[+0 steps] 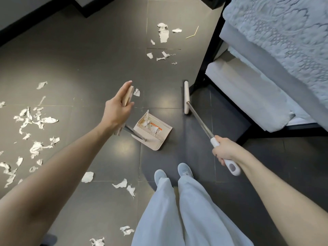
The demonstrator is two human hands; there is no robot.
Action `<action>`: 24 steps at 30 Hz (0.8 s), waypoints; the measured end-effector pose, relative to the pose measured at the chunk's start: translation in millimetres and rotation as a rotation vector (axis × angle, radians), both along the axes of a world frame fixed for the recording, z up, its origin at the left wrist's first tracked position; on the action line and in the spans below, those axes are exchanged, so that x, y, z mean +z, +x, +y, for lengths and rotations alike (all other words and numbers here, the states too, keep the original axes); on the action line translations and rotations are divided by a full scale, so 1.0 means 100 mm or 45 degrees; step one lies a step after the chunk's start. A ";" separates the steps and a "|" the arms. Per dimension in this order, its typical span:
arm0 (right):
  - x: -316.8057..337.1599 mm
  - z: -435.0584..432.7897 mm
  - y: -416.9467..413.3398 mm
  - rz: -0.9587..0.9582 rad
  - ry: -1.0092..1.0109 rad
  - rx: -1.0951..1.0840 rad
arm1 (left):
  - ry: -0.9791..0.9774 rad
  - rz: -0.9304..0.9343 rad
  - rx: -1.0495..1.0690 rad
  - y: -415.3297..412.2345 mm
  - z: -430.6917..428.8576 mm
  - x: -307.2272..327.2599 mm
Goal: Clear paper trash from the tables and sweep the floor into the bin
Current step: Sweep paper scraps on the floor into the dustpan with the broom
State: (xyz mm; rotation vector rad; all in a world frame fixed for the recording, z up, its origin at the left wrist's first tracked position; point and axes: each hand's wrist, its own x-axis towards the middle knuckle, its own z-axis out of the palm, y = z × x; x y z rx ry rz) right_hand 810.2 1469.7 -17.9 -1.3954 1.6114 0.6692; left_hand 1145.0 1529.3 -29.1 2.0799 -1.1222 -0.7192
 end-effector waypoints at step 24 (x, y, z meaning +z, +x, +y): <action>0.51 -0.79 1.06 -0.406 0.050 0.062 | -0.068 0.000 0.277 0.71 0.07 0.05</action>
